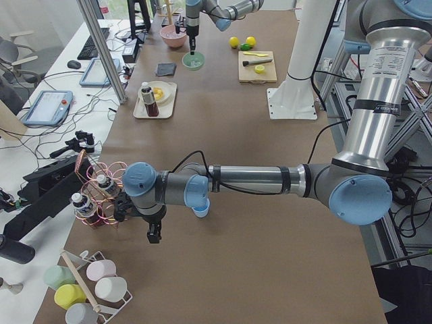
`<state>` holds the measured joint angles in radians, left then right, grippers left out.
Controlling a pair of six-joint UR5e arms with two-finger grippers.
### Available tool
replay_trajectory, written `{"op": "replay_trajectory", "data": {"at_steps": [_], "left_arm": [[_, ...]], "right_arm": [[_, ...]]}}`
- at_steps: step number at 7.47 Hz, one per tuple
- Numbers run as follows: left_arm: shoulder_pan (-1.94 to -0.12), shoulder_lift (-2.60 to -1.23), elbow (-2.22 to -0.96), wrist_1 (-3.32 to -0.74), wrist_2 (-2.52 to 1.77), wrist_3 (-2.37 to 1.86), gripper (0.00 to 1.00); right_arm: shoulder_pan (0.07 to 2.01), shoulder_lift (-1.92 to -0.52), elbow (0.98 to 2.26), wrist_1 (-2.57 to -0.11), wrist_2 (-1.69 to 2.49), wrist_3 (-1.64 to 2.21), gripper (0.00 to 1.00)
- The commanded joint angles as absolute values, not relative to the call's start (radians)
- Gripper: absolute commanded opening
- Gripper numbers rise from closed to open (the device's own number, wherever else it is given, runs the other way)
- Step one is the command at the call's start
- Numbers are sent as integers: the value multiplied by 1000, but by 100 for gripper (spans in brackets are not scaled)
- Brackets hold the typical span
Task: Pour ice into bowl
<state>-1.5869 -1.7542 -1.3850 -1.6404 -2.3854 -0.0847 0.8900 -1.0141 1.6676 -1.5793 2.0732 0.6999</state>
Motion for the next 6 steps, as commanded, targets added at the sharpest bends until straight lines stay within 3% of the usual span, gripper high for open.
{"op": "replay_trajectory", "data": {"at_steps": [1,3,6], "left_arm": [[-1589,-1755,-1424,-1615,-2440,-129,98],[-1597,-1746,-1446,-1615,-2437,-137,98],[-1634,-1608,-1603,-1614,-2442,-138,98]], "right_arm": [[1035,-1202,1724,-1577,2182,463,0],[1126,-1273,1710,-1577,2252,321,0],[1242,-1337,1620,-1575,2336,117,0]]}}
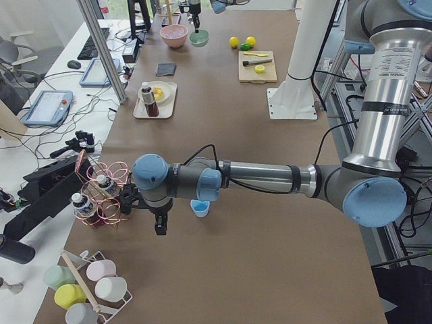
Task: Pour ice into bowl
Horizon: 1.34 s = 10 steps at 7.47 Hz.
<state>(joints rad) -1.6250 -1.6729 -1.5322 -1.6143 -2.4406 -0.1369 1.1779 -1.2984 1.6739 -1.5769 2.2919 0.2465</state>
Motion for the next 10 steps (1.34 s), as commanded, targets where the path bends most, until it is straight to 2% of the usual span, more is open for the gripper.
{"op": "replay_trajectory", "data": {"at_steps": [1,2,4,7,10], "left_arm": [[-1634,-1579,-1618,-1615,-2445,-137,98],[-1634,-1562,-1629,-1620,-2445,-137,98],[-1632,-1559,-1631,-1621,-2447,-133,98],[-1629,-1509,-1655,-1629,-2445,-130,98],[-1625,-1509,-1655,-1631,-2436,-127,98]], "right_arm": [[1265,-1373,1577,-1498,2341,86,0],[1285,-1402,1516,-1395,2351,68,0],[1333,-1402,1444,-1381,2370,-21,0],[1339,-1486,1408,-1231,2376,-20,0],[1338,-1517,1399,-1181,2372,-18,0]]}}
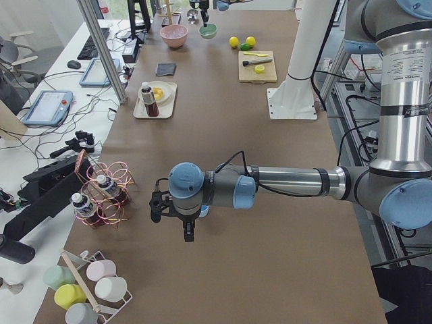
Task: Pour ice into bowl
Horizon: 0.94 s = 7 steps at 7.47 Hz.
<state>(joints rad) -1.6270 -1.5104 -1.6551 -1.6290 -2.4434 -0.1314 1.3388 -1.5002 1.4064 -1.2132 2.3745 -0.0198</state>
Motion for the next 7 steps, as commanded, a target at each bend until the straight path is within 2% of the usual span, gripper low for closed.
{"op": "replay_trajectory", "data": {"at_steps": [1,2,4,7], "left_arm": [[-1623,-1511,-1655,-1631,-2434,-127,98],[-1621,-1511,-1655,-1631,-2434,-127,98],[-1621,-1511,-1654,-1632,-2434,-127,98],[-1621,-1511,-1657,-1631,-2434,-127,98]], "right_arm": [[1338,-1519,1399,-1181,2372,-18,0],[1338,-1520,1399,-1180,2372,-18,0],[1338,-1520,1399,-1180,2362,23,30],[1338,-1520,1399,-1180,2362,28,47]]}}
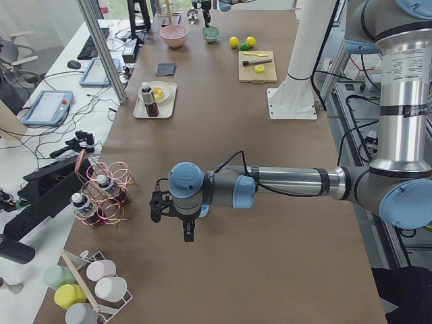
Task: Pour ice into bowl
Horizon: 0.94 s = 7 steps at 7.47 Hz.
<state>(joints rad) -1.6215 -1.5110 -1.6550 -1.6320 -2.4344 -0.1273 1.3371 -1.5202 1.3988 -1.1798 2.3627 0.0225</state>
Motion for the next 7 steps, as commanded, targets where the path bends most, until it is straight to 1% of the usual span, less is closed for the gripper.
{"op": "replay_trajectory", "data": {"at_steps": [1,2,3,4,5,6,7], "left_arm": [[-1621,-1511,-1657,-1631,-2434,-127,98],[-1621,-1511,-1657,-1629,-2434,-127,98],[-1621,-1511,-1657,-1629,-2434,-127,98],[-1621,-1511,-1657,-1629,-2434,-127,98],[-1621,-1511,-1657,-1629,-2434,-127,98],[-1621,-1511,-1657,-1629,-2436,-127,98],[-1621,-1509,-1657,-1629,-2439,-127,98]], "right_arm": [[1338,-1519,1397,-1180,2364,26,53],[1338,-1516,1393,-1180,2362,26,63],[1338,-1514,1397,-1181,2362,26,66],[1341,-1506,1411,-1192,2365,32,72],[1363,-1500,1442,-1193,2364,52,88],[1382,-1497,1487,-1239,2344,58,99],[1399,-1499,1555,-1332,2315,60,99]]}}
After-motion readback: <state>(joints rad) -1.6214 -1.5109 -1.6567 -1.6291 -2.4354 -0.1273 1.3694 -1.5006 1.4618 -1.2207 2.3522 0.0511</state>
